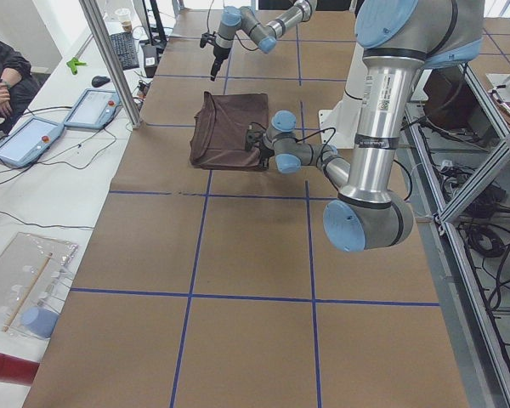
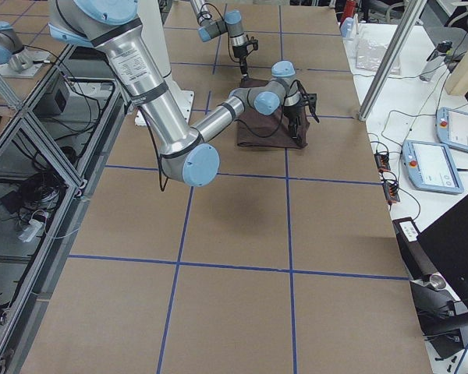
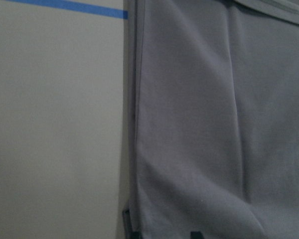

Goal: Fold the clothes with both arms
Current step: 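Drag the folded shirt's corner away with the left gripper while the right arm approaches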

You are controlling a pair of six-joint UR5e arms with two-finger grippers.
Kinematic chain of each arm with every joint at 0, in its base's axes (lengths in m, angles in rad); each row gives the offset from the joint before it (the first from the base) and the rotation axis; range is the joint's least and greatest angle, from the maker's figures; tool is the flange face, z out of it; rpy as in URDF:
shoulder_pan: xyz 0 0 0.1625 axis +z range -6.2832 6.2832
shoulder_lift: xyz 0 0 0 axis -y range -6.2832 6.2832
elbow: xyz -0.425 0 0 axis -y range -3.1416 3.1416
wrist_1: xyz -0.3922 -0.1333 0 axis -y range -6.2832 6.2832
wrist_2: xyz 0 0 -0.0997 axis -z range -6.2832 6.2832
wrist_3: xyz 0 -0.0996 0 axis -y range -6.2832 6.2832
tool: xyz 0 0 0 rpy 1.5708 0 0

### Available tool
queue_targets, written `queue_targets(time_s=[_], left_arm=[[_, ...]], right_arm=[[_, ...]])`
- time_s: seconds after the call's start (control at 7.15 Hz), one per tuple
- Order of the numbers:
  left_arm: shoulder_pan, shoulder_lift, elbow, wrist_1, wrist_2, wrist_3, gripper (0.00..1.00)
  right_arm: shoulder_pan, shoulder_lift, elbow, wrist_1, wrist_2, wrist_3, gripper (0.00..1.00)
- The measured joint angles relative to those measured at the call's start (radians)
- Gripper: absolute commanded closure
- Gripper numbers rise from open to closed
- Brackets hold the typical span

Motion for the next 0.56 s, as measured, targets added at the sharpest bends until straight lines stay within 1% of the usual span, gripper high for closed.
queue_targets(time_s=[0.28, 0.42, 0.56], left_arm=[[0.017, 0.002, 0.003, 0.001, 0.007, -0.001, 0.55], [0.026, 0.003, 0.003, 0.002, 0.015, -0.002, 0.62], [0.032, 0.005, 0.003, 0.003, 0.022, -0.003, 0.9]], right_arm=[[0.0, -0.003, 0.001, 0.0, 0.0, 0.0, 0.0], [0.0, -0.005, 0.001, 0.0, 0.0, 0.0, 0.0], [0.0, -0.007, 0.004, 0.0, 0.0, 0.0, 0.0]])
